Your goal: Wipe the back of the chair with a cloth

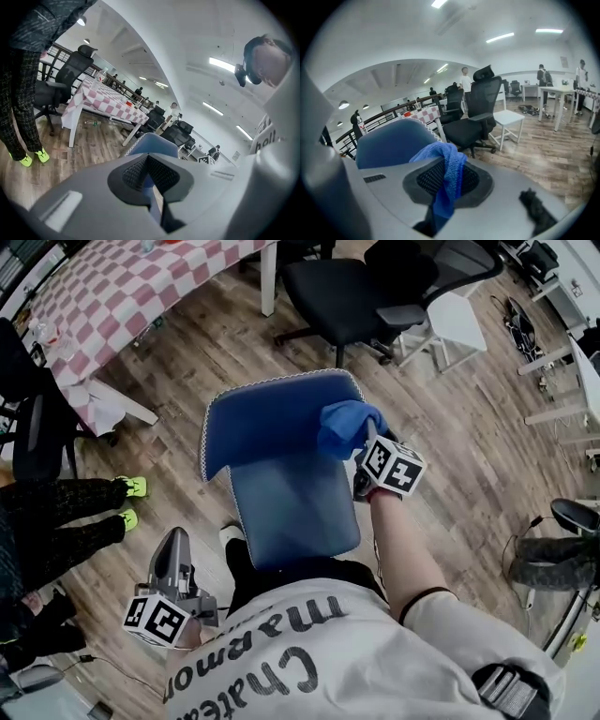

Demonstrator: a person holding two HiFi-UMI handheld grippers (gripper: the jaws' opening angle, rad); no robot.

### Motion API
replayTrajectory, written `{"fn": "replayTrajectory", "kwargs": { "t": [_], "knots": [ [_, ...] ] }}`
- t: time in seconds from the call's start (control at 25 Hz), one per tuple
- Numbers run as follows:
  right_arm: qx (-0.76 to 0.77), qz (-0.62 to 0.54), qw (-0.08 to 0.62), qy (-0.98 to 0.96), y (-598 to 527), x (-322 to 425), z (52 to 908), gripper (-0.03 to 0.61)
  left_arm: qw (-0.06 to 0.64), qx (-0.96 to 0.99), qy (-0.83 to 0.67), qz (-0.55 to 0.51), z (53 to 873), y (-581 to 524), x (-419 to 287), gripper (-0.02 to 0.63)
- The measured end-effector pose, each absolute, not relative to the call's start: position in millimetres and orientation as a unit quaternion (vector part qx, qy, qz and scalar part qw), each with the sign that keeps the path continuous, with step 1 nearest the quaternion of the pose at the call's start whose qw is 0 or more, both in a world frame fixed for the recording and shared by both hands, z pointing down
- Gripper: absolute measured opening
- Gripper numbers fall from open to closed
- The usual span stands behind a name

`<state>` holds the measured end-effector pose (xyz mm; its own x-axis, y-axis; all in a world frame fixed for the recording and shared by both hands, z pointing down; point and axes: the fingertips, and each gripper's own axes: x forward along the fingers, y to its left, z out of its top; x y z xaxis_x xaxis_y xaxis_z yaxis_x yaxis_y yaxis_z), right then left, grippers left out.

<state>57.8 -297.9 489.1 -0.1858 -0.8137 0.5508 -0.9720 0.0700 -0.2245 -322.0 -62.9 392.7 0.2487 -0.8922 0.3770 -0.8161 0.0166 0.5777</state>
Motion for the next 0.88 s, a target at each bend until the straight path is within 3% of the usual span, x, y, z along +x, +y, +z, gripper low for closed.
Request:
{"fn": "replayTrajectory", "kwargs": {
  "t": [0.4, 0.88],
  "knots": [
    [0.624, 0.277, 0.128, -0.72, -267, -11, 490, 0.048, 0.384, 0.749, -0.54, -0.002, 411, -97, -354, 0.004],
    [0.519, 0.243, 0.149, -0.806, -226, -155, 491, 0.048, 0.385, 0.832, -0.398, 0.033, 456, -108, -324, 0.005]
  ]
}}
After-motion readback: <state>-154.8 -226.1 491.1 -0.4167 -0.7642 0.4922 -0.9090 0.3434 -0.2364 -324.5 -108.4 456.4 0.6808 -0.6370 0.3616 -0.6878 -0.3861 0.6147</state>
